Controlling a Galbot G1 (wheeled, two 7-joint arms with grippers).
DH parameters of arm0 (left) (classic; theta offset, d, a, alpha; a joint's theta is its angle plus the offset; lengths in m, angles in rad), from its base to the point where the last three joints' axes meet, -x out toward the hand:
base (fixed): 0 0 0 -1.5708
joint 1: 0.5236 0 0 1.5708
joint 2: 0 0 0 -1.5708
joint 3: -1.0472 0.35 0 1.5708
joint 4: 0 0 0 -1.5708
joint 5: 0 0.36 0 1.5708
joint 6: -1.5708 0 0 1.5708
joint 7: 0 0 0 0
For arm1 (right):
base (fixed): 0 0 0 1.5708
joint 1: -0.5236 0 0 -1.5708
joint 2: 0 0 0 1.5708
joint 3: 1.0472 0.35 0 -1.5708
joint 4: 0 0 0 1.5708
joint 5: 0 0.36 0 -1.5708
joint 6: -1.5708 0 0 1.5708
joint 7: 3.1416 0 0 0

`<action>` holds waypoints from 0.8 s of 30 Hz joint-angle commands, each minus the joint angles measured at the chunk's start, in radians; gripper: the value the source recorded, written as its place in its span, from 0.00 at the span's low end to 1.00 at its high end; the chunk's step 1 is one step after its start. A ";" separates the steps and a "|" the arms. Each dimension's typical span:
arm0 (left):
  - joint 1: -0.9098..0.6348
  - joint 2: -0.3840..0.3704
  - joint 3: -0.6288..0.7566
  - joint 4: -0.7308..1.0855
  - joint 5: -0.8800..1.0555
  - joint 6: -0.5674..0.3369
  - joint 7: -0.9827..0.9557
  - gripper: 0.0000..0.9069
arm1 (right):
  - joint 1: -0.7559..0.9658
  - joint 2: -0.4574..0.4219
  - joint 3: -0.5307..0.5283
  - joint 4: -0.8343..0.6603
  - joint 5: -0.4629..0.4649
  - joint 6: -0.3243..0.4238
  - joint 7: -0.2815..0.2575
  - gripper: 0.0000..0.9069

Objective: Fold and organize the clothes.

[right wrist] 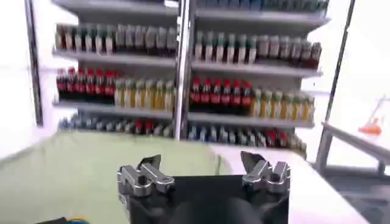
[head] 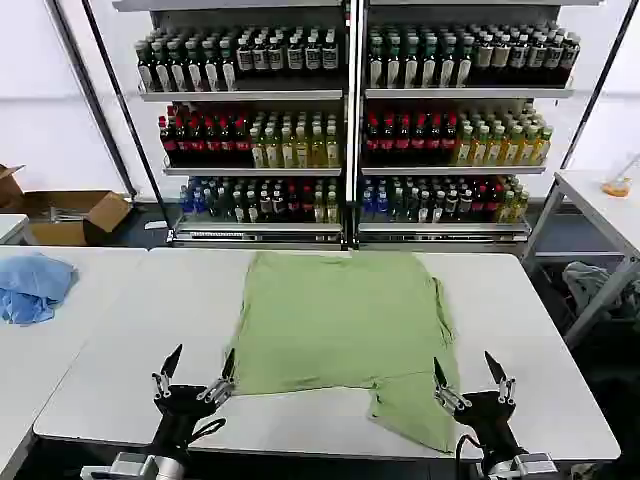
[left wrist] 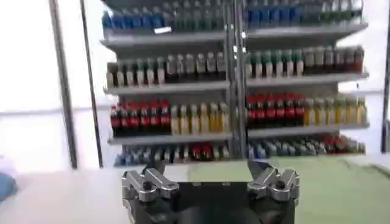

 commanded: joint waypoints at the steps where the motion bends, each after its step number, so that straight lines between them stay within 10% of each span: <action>1: -0.048 0.061 0.006 0.047 -0.060 0.192 -0.012 1.00 | -0.006 -0.008 -0.002 -0.016 -0.007 -0.082 0.008 1.00; 24: -0.239 0.157 0.084 0.310 -0.154 0.266 -0.054 1.00 | -0.076 0.022 -0.067 -0.092 -0.005 -0.066 0.064 1.00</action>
